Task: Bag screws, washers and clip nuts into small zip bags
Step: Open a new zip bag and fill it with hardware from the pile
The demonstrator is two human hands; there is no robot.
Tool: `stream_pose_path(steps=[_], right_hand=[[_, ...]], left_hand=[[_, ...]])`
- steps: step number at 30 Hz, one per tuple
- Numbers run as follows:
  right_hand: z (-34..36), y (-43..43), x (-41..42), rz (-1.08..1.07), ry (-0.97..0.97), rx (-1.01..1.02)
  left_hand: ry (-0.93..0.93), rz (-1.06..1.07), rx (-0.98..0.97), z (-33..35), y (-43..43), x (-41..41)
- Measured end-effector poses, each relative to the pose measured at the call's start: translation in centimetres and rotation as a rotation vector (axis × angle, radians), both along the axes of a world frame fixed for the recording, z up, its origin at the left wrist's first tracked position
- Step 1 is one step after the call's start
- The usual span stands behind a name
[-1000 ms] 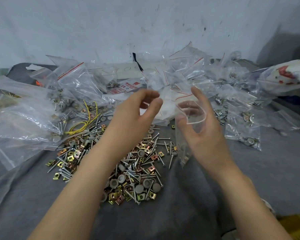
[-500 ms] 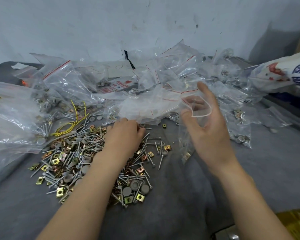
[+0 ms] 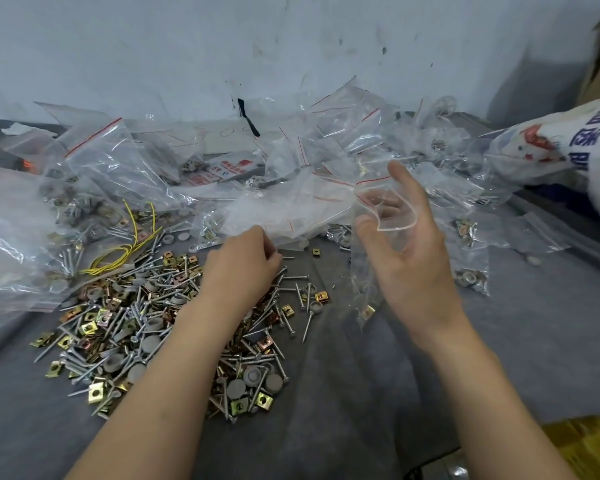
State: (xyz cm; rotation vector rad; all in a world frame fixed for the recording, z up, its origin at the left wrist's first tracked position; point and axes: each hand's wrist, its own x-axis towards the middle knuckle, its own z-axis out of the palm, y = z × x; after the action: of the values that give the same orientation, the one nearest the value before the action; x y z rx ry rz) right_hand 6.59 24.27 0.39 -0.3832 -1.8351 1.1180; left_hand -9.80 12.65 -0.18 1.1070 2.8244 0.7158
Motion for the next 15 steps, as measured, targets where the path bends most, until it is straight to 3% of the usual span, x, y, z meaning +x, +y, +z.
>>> stream_pose_path(steps=[5, 10, 15], right_hand=[[-0.1, -0.6, -0.6, 0.026, -0.03, -0.011], [-0.2, -1.4, -1.1, 0.063, -0.04, 0.002], [-0.3, -2.0, -1.2, 0.081, -0.043, -0.004]], left_hand=[[-0.106, -0.089, 0.295, 2.2, -0.1, 0.0], [-0.092, -0.281, 0.566, 6.1, -0.5, 1.7], [-0.087, -0.441, 0.612, 8.6, -1.4, 3.7]])
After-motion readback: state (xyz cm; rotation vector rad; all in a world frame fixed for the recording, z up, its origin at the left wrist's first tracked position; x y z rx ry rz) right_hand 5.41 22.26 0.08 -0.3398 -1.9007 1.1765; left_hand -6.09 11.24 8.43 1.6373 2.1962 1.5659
